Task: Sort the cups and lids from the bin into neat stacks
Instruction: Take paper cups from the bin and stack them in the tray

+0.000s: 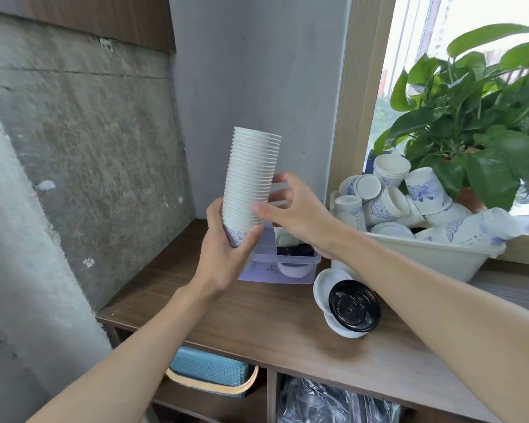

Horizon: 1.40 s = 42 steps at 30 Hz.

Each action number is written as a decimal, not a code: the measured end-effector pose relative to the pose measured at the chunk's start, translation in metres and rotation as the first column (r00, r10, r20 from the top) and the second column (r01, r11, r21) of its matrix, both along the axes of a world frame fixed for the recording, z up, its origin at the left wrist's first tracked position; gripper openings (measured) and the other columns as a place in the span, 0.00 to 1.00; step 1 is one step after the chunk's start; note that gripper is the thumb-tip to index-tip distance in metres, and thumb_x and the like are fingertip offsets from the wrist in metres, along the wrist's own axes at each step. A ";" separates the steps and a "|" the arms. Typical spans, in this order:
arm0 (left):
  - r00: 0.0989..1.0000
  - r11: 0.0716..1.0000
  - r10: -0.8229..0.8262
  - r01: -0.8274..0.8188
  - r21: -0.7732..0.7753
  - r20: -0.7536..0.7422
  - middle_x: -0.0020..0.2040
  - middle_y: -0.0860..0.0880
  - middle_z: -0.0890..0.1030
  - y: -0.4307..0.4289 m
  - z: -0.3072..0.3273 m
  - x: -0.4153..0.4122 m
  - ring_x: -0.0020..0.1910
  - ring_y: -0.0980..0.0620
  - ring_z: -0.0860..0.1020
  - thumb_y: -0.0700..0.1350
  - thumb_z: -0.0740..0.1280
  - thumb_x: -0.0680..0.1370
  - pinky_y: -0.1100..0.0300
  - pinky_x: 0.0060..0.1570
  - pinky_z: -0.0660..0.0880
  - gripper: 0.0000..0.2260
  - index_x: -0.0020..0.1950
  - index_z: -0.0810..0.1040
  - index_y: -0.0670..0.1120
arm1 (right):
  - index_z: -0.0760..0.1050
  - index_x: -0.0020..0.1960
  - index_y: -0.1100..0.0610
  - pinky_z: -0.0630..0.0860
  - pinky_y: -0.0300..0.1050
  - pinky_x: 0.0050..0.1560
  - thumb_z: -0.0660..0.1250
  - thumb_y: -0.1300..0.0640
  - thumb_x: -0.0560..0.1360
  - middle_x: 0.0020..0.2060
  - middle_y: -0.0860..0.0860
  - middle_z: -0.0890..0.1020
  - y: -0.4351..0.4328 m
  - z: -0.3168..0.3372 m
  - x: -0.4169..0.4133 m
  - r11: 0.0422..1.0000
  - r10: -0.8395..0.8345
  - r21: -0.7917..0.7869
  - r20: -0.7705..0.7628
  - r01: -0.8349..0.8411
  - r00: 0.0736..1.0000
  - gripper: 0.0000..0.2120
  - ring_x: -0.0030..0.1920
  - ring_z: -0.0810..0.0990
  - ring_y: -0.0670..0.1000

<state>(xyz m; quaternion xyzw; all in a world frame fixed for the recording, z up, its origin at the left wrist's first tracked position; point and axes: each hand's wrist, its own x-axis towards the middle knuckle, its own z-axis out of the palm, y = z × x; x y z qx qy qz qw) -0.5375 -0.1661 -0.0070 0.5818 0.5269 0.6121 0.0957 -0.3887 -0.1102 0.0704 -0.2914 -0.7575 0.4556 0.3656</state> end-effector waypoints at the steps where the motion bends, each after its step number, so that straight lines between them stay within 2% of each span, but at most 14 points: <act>1: 1.000 0.999 -0.020 0.020 -0.025 -0.017 0.59 0.77 0.70 0.007 0.007 -0.003 0.61 0.64 0.76 0.54 0.71 0.76 0.61 0.58 0.75 0.29 0.70 0.59 0.54 | 0.66 0.65 0.51 0.79 0.47 0.54 0.74 0.54 0.72 0.53 0.50 0.81 0.006 0.004 -0.006 1.000 -0.017 0.010 -0.025 0.017 1.000 0.26 0.52 0.82 0.47; 3: 0.998 0.995 -0.069 0.069 -0.073 -0.005 0.61 0.68 0.73 0.023 0.018 -0.013 0.59 0.66 0.76 0.52 0.73 0.76 0.63 0.56 0.75 0.27 0.69 0.62 0.53 | 0.66 0.65 0.50 0.81 0.48 0.52 0.74 0.56 0.71 0.53 0.49 0.80 0.020 0.010 -0.016 0.999 -0.036 0.030 -0.056 0.037 0.998 0.26 0.52 0.82 0.48; 5: 0.996 0.988 -0.087 0.084 -0.127 -0.020 0.57 0.59 0.78 0.038 0.029 -0.025 0.51 0.69 0.76 0.48 0.74 0.76 0.72 0.49 0.72 0.24 0.68 0.68 0.48 | 0.65 0.65 0.49 0.81 0.49 0.52 0.75 0.57 0.71 0.53 0.49 0.79 0.036 0.013 -0.023 0.996 -0.054 0.062 -0.064 0.058 0.997 0.28 0.52 0.81 0.49; 7: 0.992 0.976 -0.097 0.078 -0.203 -0.082 0.57 0.55 0.79 0.052 0.039 -0.041 0.49 0.66 0.75 0.47 0.75 0.75 0.76 0.46 0.69 0.23 0.67 0.72 0.48 | 0.65 0.64 0.49 0.81 0.51 0.53 0.75 0.57 0.70 0.54 0.49 0.79 0.055 0.010 -0.029 0.993 -0.082 0.077 -0.047 0.085 0.996 0.29 0.53 0.80 0.49; 14: 0.973 0.916 -0.153 0.074 -0.395 -0.172 0.61 0.48 0.78 0.094 0.030 -0.085 0.54 0.57 0.78 0.38 0.76 0.72 0.71 0.46 0.76 0.28 0.68 0.68 0.46 | 0.64 0.60 0.50 0.82 0.56 0.48 0.76 0.57 0.67 0.53 0.49 0.77 0.100 -0.030 -0.058 0.997 -0.077 0.025 0.041 0.076 0.996 0.28 0.53 0.80 0.51; 19: 0.977 0.902 -0.145 0.065 -0.427 -0.158 0.61 0.49 0.78 0.114 0.006 -0.097 0.58 0.51 0.79 0.40 0.78 0.71 0.54 0.57 0.79 0.30 0.69 0.68 0.49 | 0.64 0.60 0.51 0.80 0.55 0.52 0.76 0.57 0.67 0.52 0.47 0.77 0.121 -0.052 -0.071 0.995 -0.101 0.029 0.114 0.099 0.988 0.28 0.53 0.79 0.48; 21: 0.977 0.903 -0.143 0.065 -0.424 -0.155 0.61 0.51 0.79 0.119 -0.001 -0.100 0.59 0.52 0.78 0.40 0.78 0.71 0.53 0.58 0.78 0.30 0.68 0.68 0.50 | 0.64 0.60 0.52 0.79 0.52 0.54 0.76 0.57 0.68 0.51 0.45 0.76 0.124 -0.056 -0.073 0.994 -0.106 0.041 0.135 0.102 0.985 0.28 0.53 0.78 0.46; 25: 0.977 0.896 -0.142 0.059 -0.440 -0.159 0.57 0.53 0.79 0.123 -0.013 -0.105 0.56 0.53 0.78 0.41 0.77 0.71 0.59 0.52 0.74 0.29 0.66 0.67 0.51 | 0.64 0.61 0.52 0.77 0.49 0.55 0.74 0.55 0.70 0.52 0.45 0.76 0.131 -0.064 -0.078 0.996 -0.084 -0.001 0.208 0.086 0.974 0.26 0.53 0.78 0.47; 28: 0.980 0.896 -0.145 0.071 -0.439 -0.137 0.60 0.53 0.77 0.124 -0.014 -0.105 0.59 0.54 0.77 0.42 0.77 0.72 0.60 0.53 0.77 0.30 0.68 0.65 0.49 | 0.66 0.63 0.52 0.77 0.50 0.57 0.73 0.54 0.71 0.54 0.49 0.78 0.134 -0.065 -0.077 0.997 -0.059 -0.027 0.245 0.068 0.968 0.24 0.54 0.79 0.48; 31: 0.986 0.918 -0.130 0.081 -0.388 -0.102 0.60 0.56 0.75 0.122 -0.001 -0.100 0.59 0.60 0.75 0.40 0.77 0.72 0.71 0.51 0.75 0.36 0.74 0.60 0.49 | 0.68 0.63 0.51 0.77 0.50 0.58 0.70 0.55 0.73 0.54 0.52 0.80 0.136 -0.065 -0.073 0.999 -0.044 -0.007 0.284 0.048 0.958 0.21 0.53 0.80 0.50; 35: 0.994 0.954 -0.080 0.056 -0.296 -0.069 0.61 0.52 0.75 0.124 0.013 -0.094 0.60 0.57 0.75 0.44 0.79 0.70 0.57 0.61 0.75 0.46 0.78 0.53 0.53 | 0.70 0.64 0.54 0.76 0.51 0.57 0.68 0.58 0.73 0.57 0.55 0.79 0.141 -0.059 -0.065 0.981 -0.174 0.141 0.372 0.130 0.912 0.20 0.53 0.79 0.53; 36: 0.994 0.958 -0.073 0.048 -0.283 -0.078 0.59 0.55 0.75 0.124 0.014 -0.092 0.58 0.60 0.75 0.44 0.79 0.70 0.57 0.60 0.75 0.46 0.78 0.53 0.54 | 0.70 0.65 0.56 0.75 0.50 0.59 0.67 0.59 0.74 0.58 0.55 0.78 0.143 -0.056 -0.062 0.972 -0.215 0.176 0.410 0.154 0.887 0.21 0.55 0.78 0.54; 39: 0.993 0.969 -0.050 0.021 -0.246 -0.111 0.55 0.63 0.73 0.124 0.017 -0.087 0.49 0.73 0.73 0.41 0.79 0.70 0.67 0.52 0.73 0.45 0.78 0.54 0.54 | 0.68 0.69 0.58 0.72 0.47 0.62 0.68 0.57 0.74 0.64 0.54 0.75 0.150 -0.053 -0.054 0.962 -0.269 0.182 0.531 0.202 0.804 0.25 0.62 0.75 0.55; 42: 0.994 0.977 -0.018 -0.005 -0.211 -0.108 0.55 0.67 0.72 0.124 0.015 -0.087 0.48 0.77 0.72 0.42 0.79 0.71 0.77 0.46 0.71 0.44 0.77 0.56 0.57 | 0.67 0.70 0.58 0.74 0.50 0.61 0.70 0.57 0.73 0.64 0.56 0.74 0.150 -0.053 -0.049 0.968 -0.247 0.122 0.634 0.221 0.732 0.27 0.61 0.75 0.56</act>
